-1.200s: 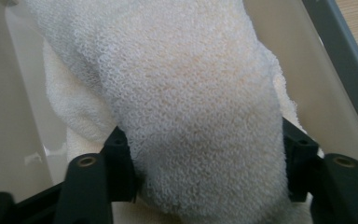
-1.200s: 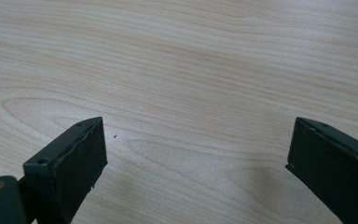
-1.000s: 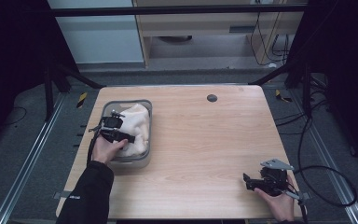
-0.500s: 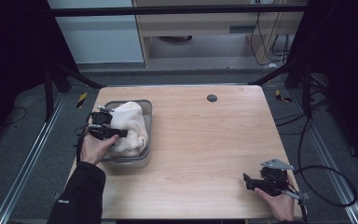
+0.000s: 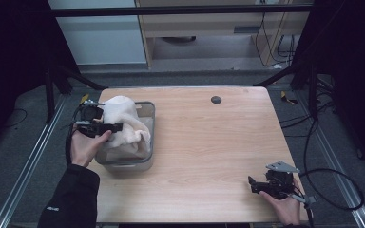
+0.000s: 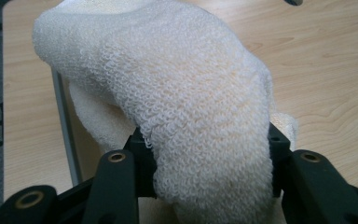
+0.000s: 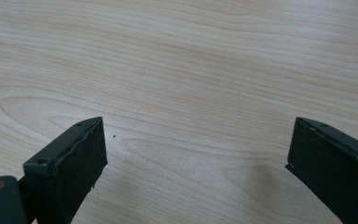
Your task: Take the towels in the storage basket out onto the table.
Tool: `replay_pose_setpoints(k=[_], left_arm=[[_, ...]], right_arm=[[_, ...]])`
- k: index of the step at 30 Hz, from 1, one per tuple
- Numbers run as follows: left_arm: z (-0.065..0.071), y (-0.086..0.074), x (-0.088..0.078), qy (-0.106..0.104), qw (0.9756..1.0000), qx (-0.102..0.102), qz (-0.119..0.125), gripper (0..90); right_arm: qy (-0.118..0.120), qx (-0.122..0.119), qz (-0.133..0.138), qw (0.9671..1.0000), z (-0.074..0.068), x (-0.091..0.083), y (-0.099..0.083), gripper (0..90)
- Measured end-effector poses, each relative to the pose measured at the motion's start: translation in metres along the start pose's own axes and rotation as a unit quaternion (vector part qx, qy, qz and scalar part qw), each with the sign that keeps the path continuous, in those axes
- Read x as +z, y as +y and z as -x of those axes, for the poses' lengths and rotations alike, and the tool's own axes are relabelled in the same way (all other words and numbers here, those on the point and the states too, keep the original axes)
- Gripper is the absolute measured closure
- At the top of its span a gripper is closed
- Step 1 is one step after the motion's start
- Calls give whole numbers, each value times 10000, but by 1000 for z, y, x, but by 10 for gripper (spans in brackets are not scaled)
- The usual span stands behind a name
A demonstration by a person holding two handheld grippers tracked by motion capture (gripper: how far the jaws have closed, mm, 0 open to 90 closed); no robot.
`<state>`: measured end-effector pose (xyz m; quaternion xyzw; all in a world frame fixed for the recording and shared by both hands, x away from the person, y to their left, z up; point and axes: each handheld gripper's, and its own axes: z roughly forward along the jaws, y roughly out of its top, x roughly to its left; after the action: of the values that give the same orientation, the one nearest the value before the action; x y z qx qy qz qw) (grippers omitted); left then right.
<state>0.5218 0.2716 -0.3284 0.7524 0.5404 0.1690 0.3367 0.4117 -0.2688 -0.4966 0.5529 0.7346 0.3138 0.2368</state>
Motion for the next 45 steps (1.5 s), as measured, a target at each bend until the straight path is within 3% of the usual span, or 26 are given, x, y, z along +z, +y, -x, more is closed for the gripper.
replay_pose_setpoints(k=[18,34,45], left_arm=[[8,15,-38,-84,9990,210,384,529],[7,24,-62,-110,9984,241,490,528],[13,31,-76,-236,9975,308,592,528]], right_arm=[[-28,19,-18,10000,1,0,0,45],[-47,12,-13,10000,0,0,0,47],[-44,13,-4,10000,1,0,0,49]])
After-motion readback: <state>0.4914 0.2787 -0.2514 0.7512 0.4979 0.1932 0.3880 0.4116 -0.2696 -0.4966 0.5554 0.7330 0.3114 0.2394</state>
